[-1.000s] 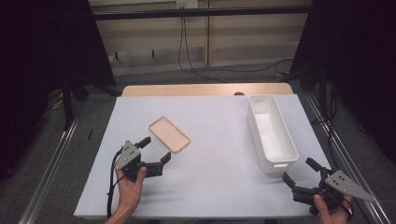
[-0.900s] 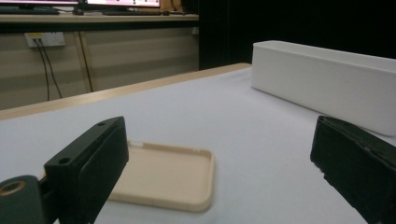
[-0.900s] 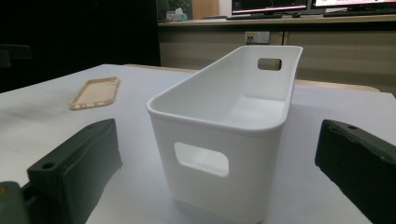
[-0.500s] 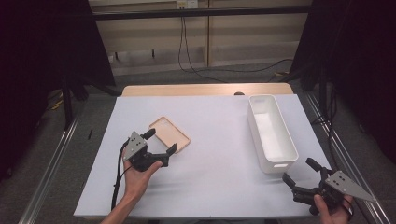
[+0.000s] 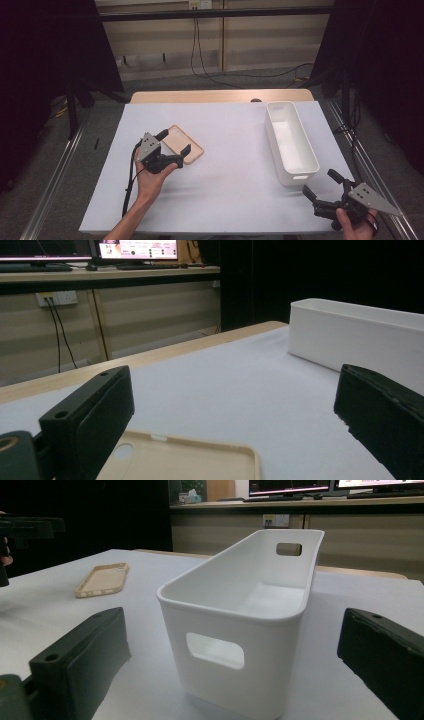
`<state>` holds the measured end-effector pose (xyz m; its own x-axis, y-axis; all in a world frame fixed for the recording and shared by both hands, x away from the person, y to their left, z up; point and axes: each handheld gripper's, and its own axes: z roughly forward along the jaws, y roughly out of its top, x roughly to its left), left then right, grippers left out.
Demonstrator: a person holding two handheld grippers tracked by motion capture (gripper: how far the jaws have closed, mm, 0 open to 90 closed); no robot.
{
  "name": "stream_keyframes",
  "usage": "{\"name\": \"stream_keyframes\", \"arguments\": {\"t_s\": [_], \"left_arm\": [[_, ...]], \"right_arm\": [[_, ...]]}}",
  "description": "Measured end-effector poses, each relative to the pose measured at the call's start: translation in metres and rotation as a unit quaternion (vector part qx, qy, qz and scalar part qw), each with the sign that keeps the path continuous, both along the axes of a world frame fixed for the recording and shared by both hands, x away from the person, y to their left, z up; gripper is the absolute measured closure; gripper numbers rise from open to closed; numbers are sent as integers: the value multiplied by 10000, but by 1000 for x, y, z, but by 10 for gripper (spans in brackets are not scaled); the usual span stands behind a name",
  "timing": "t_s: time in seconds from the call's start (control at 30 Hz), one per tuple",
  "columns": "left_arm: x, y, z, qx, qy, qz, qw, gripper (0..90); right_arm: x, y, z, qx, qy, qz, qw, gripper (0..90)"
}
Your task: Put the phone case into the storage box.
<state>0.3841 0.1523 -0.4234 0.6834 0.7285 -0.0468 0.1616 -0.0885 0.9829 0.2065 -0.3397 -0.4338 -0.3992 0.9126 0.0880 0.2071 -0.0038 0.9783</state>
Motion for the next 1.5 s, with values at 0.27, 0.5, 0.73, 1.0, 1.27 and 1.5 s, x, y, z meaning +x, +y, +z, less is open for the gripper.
{"name": "stream_keyframes", "arguments": {"t_s": [0.27, 0.5, 0.73, 1.0, 1.27, 1.5], "left_arm": [[13, -8, 0, 26, 1, 55, 10000, 67], [22, -17, 6, -25, -117, 50, 9999, 106], [40, -22, 6, 26, -44, 58, 10000, 152], [47, -23, 2, 95, -83, 67, 9999, 298], [53, -19, 6, 228, 92, -139, 9996, 544], [58, -21, 6, 376, 231, -243, 9987, 687]], "right_arm": [[0, 0, 0, -1, -4, 2, 10000, 0], [0, 0, 0, -4, -1, 10, 10000, 0], [0, 0, 0, -8, -6, 11, 10000, 0], [0, 0, 0, -11, -4, 31, 10000, 0], [0, 1, 0, -19, 9, 47, 10000, 0], [0, 0, 0, -24, 5, 66, 10000, 0]]}}
